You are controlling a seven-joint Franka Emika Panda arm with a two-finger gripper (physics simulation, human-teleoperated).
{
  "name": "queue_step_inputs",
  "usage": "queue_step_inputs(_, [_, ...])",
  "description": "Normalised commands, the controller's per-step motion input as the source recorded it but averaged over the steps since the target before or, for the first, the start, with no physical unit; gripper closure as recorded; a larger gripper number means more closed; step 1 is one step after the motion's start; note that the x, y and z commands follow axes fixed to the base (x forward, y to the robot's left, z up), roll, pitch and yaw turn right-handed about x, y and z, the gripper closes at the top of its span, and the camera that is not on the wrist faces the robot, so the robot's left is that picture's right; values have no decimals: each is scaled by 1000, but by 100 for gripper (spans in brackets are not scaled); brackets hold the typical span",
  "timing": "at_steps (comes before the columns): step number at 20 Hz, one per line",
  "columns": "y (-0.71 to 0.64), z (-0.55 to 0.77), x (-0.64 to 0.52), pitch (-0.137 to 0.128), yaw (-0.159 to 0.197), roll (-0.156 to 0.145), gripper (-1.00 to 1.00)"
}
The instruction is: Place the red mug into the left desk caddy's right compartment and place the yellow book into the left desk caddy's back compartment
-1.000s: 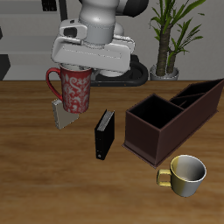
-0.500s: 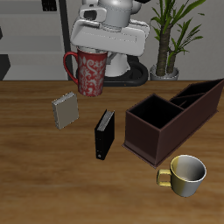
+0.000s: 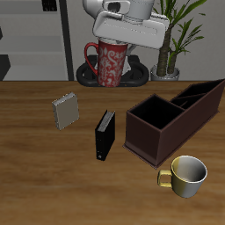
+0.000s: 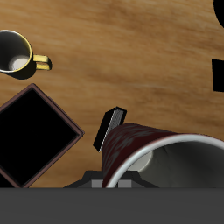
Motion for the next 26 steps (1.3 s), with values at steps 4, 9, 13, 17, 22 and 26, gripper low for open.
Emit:
queue_step_inputs(4, [539, -217, -41, 12, 12, -14, 100])
queue_step_inputs(9, [576, -136, 80, -5, 5, 9, 100])
queue_step_inputs(13, [449, -127, 122, 28, -17, 2, 100])
queue_step_inputs(17, [393, -101, 105, 13, -10, 40, 100])
queue_step_inputs(22, [325, -169, 160, 20, 8, 52, 100])
queue_step_inputs(26, [155, -4, 92, -33, -3, 97, 100])
